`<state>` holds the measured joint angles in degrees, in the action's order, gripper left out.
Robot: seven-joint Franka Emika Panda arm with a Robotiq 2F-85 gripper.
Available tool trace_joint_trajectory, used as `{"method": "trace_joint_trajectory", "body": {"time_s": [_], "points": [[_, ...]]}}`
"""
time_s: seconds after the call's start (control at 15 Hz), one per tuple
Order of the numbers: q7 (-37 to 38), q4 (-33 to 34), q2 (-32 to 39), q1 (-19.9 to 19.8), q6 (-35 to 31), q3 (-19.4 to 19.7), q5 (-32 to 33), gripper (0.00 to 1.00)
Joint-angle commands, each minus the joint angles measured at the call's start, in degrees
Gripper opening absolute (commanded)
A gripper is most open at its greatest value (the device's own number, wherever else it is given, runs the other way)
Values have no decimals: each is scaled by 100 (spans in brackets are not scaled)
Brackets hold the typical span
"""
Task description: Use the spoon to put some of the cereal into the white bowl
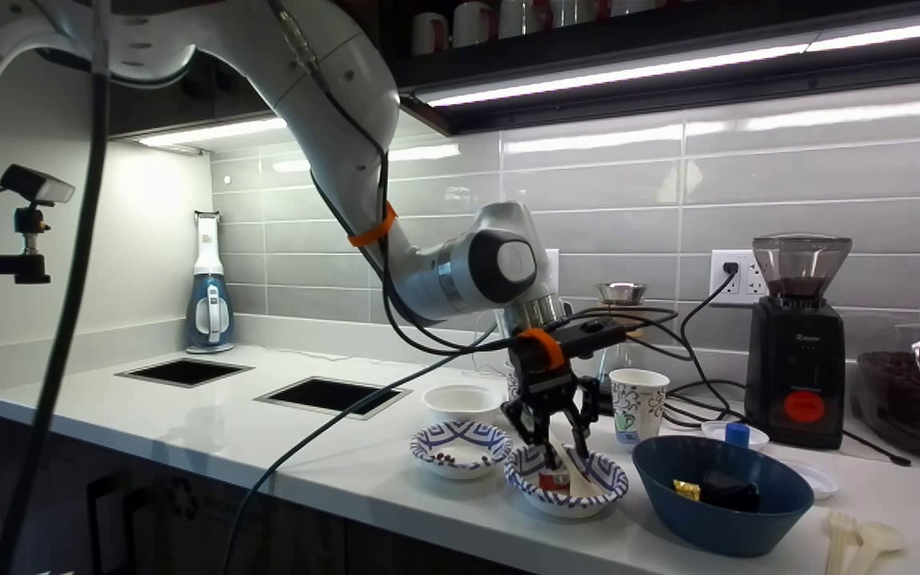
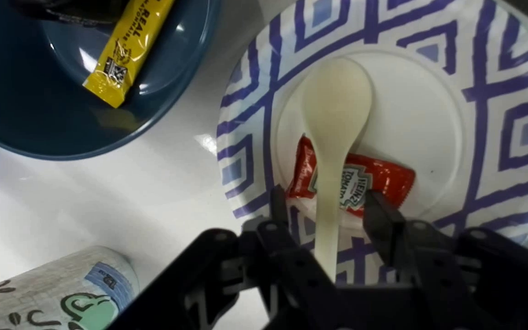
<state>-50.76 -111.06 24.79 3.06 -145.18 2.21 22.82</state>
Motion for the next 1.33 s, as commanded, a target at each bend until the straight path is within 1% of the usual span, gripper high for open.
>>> {"method": "trace_joint_trajectory", "body": {"time_s": [0.0, 0.13, 0.2, 0.27, 0.33, 0.4, 0.47, 0.53, 0.67, 0.73, 0.87, 1.07, 1.13, 1.27], "points": [[122, 301, 168, -82, 245, -153, 11, 42], [129, 371, 213, -86, 321, -185, -11, 39], [151, 403, 231, -82, 375, -195, -12, 40], [161, 432, 245, -82, 417, -208, -14, 36], [173, 457, 257, -77, 452, -215, -7, 29], [181, 480, 265, -75, 495, -223, -7, 24], [188, 498, 250, -64, 562, -220, 15, 11], [188, 517, 233, -64, 660, -233, -5, 1], [164, 522, 127, -77, 910, -273, -67, 0], [165, 532, 69, -60, 1026, -266, -26, 3], [74, 484, -158, -76, 1248, -334, -76, 3], [-28, 316, -539, -140, 1258, -533, -378, 3], [-37, 203, -703, -154, 1202, -612, -522, 3], [-176, -54, -1037, -248, 1182, -882, -1233, 3]]}}
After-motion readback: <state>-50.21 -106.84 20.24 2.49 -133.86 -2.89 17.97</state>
